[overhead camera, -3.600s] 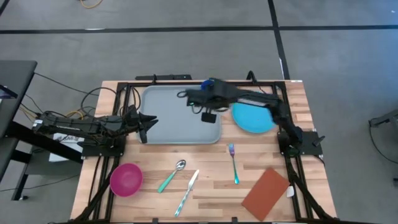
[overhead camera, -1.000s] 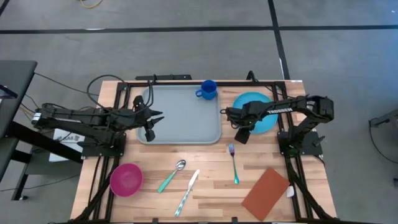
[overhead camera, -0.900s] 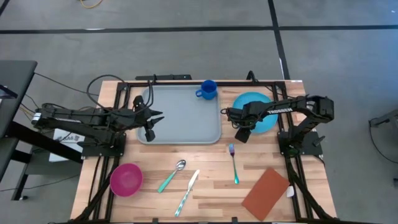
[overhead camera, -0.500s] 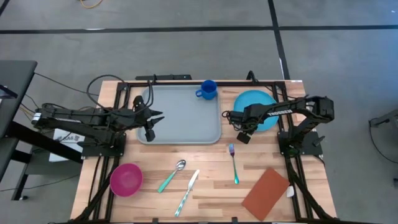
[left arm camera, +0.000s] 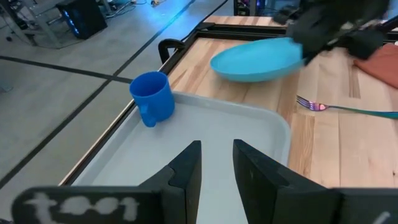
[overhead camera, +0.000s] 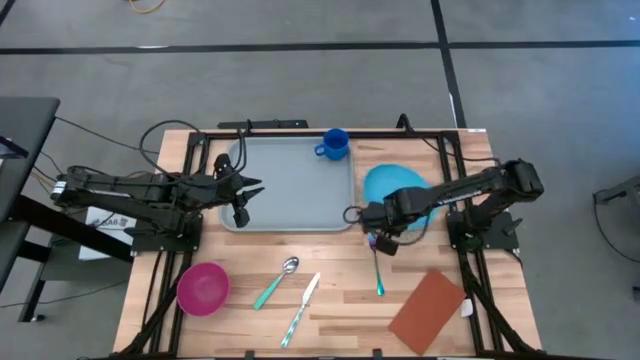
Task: Set up tray
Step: Put the light blue plate on the gray tray, then put the red bowl on the light blue plate on the gray tray
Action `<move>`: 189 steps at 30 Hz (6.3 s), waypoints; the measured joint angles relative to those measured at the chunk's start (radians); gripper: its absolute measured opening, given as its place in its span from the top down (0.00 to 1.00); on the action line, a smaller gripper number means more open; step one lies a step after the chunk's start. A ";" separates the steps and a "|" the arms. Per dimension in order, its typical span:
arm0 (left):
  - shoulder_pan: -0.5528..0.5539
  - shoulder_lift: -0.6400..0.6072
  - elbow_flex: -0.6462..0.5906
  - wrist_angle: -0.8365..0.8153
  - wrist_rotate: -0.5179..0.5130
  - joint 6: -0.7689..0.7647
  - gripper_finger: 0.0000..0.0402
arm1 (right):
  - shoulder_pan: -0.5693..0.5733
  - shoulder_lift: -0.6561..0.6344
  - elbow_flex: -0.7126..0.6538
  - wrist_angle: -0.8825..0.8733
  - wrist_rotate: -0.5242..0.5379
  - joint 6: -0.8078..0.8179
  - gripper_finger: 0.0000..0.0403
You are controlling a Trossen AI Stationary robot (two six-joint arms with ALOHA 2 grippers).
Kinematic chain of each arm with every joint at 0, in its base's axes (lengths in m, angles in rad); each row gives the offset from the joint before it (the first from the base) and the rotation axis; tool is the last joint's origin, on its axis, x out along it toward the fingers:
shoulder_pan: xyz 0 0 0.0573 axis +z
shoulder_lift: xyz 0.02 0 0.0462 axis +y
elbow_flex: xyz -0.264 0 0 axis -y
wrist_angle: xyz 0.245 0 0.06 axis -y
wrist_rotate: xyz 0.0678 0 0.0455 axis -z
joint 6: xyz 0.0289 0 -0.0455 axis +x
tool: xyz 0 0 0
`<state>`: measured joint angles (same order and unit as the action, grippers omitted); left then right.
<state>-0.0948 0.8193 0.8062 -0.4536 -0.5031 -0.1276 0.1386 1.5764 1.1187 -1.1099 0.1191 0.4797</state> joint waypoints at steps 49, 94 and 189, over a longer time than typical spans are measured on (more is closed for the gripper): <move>0.000 -0.131 0.016 -0.028 -0.178 -0.018 0.80 | -0.075 0.765 0.779 0.256 0.266 -0.897 0.97; 0.000 -0.130 0.016 -0.195 -0.094 -0.202 0.80 | 0.071 0.731 1.134 -0.356 0.284 -0.439 0.68; -0.192 0.339 0.007 -0.047 0.301 -0.401 0.80 | 0.337 -0.034 -0.323 0.589 0.140 0.542 0.69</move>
<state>-0.2863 1.1584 0.8135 -0.5003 -0.2017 -0.5285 0.4755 1.5429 0.7956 -0.5213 0.2596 1.0218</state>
